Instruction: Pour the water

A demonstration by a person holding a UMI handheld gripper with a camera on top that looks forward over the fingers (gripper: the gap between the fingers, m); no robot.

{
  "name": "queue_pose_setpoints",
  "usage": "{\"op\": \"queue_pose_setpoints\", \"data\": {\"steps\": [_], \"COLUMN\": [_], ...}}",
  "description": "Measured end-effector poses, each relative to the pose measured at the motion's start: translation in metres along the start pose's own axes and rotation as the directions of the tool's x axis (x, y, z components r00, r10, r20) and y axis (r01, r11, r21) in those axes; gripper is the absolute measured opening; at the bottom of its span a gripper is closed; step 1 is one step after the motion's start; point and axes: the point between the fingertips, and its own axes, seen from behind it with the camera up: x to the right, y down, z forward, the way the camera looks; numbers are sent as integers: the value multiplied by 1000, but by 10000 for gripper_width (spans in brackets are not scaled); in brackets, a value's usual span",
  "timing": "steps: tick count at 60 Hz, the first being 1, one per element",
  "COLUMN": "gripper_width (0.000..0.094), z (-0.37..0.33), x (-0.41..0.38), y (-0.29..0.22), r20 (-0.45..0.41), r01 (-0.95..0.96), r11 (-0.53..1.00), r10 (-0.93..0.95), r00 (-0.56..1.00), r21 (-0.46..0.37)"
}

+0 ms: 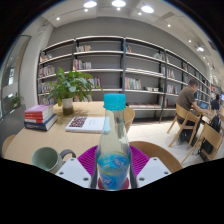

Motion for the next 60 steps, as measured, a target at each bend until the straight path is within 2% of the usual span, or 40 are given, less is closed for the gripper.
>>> {"op": "queue_pose_setpoints", "data": {"steps": [7,14,25,38,47,60], "gripper_width": [537,636,749,747,747,749], "z": [-7,-11,-37,-113,-173,-236], "x": [4,8,-4,-45,-104,-198], "y": [5,38,79,122,124,73], "r20": [-19,-52,-49,-30,9,93], "r01": [-8,14,60,47,34,30], "r11": [1000,993,969,937,930,955], "r10": [8,-20,-73,-62,-33,-2], "r00": [1000,998,996,998,999,996], "r21": [3,-116,-239,-346,-366,-297]}}
